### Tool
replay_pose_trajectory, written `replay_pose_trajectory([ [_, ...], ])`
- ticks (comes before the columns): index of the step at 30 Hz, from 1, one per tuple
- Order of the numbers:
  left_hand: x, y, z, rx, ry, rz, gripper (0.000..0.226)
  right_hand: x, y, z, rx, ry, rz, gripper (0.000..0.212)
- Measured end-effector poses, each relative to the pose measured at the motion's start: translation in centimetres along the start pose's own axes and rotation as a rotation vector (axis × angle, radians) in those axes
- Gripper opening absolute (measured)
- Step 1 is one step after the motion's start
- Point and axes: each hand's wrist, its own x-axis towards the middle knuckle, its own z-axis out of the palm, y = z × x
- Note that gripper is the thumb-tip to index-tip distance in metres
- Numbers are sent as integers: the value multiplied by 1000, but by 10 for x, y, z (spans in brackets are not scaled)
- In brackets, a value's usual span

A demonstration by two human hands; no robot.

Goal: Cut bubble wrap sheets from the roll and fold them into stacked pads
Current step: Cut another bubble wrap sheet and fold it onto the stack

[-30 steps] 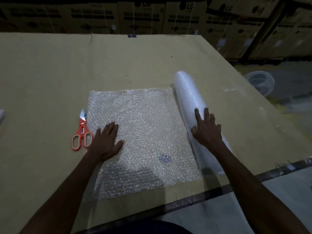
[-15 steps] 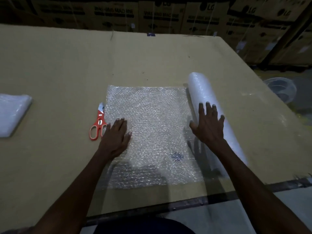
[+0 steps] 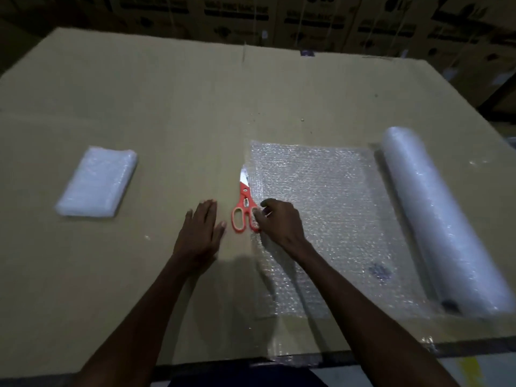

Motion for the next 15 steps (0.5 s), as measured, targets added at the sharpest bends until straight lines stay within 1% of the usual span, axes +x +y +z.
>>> replay_pose_trajectory([
  [2,-3,-7,3,11,42,53,68,6,-19,16,-27,-22,42,26],
  [5,-6,-4,6,11,96,66,63,12,-36,31,-129,-60,125,32],
  [7,-9,-3,9,31,146,85,58,15,-44,36,-184,-40,156,37],
  [9,-9,-4,10,37,152,91,57,17,-49,36,-207,-30,181,41],
  [13,-8,-4,8,22,130,71,59,29,-47,31,-105,-45,266,36],
  [14,-8,-4,8,12,129,73,59,31,-44,27,-24,-46,309,33],
  [15,-8,-4,7,3,132,76,59,31,-41,20,138,-53,360,28],
])
